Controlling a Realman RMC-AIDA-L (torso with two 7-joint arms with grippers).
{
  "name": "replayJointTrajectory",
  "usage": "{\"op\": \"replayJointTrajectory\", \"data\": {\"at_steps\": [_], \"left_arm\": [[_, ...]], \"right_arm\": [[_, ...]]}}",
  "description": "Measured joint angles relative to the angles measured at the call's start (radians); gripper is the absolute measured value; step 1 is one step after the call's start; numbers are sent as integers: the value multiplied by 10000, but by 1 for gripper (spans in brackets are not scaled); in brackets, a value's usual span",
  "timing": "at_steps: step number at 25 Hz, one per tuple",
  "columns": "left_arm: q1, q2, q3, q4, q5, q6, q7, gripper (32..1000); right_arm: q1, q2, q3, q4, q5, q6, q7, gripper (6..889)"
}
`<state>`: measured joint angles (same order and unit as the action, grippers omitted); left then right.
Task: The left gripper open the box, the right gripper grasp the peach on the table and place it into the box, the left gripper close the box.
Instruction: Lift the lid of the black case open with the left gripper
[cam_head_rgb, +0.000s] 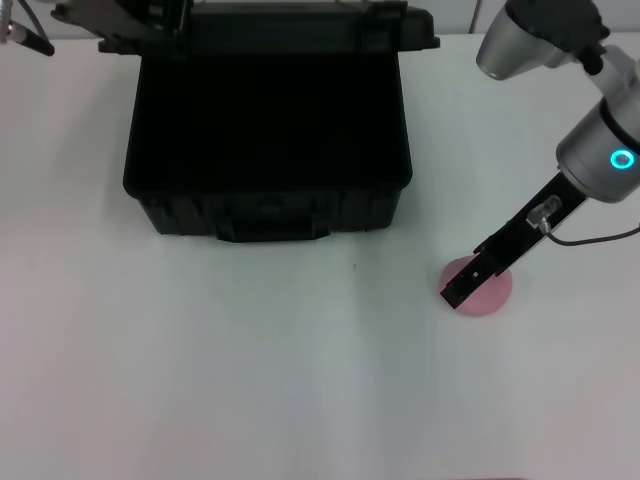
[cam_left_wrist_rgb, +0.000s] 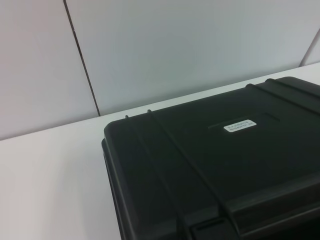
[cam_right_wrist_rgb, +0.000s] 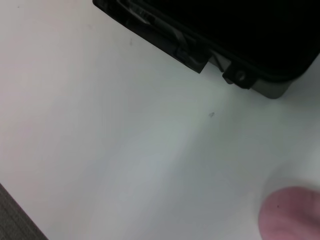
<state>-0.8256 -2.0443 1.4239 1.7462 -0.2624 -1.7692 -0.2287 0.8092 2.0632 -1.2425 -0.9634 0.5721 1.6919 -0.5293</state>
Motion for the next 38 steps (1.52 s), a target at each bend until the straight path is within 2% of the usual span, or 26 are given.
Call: {"op": "replayJointTrajectory", "data": {"at_steps": [15,22,27,38], "left_arm": [[-221,-5,-517,104,-83,3,337,375],[-291,2,-589,104,-91,12,357,375],[-359,-15,-801,104,-93,37,516,375],[-411,-9,-1064,102,-136,113,658,375]], "right_arm": [[116,1,0,178,0,-29,0,853],[132,0,0,242,0,-100,0,853],[142,-9,0,276,0,-139,0,853],[254,-16,0,497,-18,-180,-4,852]]}}
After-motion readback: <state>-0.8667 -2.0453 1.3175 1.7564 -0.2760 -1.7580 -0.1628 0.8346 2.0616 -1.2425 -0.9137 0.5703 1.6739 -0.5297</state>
